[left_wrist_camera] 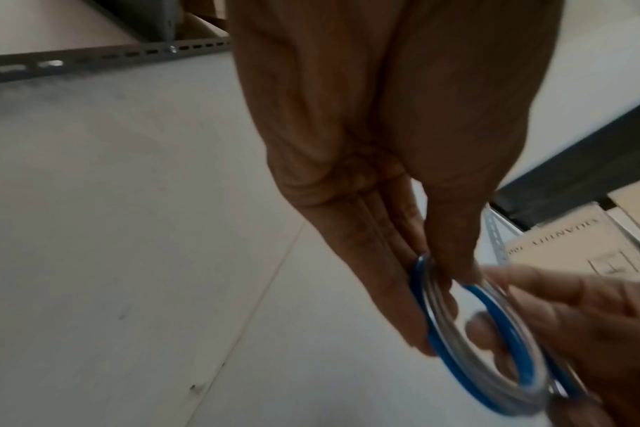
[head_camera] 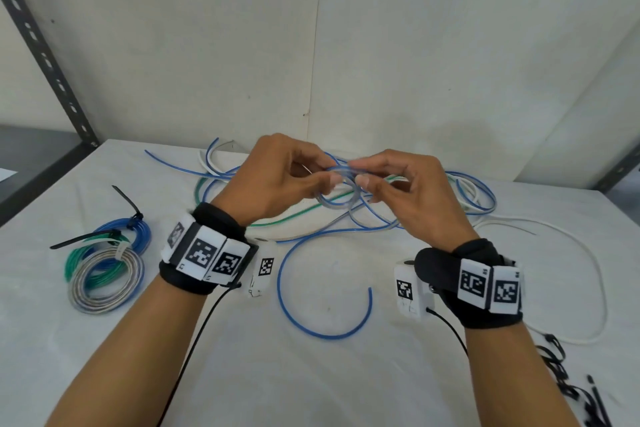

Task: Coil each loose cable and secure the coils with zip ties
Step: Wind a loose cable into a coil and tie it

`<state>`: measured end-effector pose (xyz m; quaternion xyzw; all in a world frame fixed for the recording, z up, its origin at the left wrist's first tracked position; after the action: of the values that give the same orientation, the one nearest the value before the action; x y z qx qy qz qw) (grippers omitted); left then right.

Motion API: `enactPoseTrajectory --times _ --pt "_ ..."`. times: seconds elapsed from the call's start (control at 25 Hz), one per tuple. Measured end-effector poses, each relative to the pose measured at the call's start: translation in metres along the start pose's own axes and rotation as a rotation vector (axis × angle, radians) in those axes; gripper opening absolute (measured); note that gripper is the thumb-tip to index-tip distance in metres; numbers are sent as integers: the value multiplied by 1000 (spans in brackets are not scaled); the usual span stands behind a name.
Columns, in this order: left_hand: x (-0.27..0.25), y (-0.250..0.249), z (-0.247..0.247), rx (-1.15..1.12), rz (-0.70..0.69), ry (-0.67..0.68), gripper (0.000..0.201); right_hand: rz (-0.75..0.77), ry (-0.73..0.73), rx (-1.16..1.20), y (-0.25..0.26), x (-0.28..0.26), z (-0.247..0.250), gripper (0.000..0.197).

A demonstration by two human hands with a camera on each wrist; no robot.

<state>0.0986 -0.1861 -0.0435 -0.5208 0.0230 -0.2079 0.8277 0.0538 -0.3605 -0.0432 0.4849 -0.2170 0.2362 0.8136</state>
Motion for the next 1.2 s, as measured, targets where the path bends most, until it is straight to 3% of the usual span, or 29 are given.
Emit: enactPoseTrajectory --times 0.16,0.4,0.76,0.92,1.04,1.12,1.2 --pt "2 7 34 -373 50 -174 15 -4 -275 160 -5 1 24 6" --pt "3 9 18 -720 113 -224 14 -69 -334 398 -3 -1 -11 5" --pt "1 6 -2 -846 134 -168 18 -70 -649 461 0 -11 -15 17" --pt "3 9 -13 -866 163 -106 20 -70 -702 467 -7 -12 -11 14" --pt "5 8 -4 -629 152 -51 26 -52 -566 405 -9 -6 0 14" --pt "4 9 3 -367 153 27 42 -32 -309 231 -10 -1 -2 14" --pt "2 10 0 -96 135 122 42 -29 -97 41 -11 -1 -7 12"
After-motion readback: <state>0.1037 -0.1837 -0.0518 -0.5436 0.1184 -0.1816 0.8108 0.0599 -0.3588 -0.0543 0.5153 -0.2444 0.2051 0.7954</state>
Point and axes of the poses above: each hand's wrist, its own x-axis towards the middle knuckle, its own z-axis out of the back of the hand, y = z × x, the point moved 8 cm from there along x, towards the middle knuckle, and after that the axes turned 12 degrees about z, right-handed, at the moved point
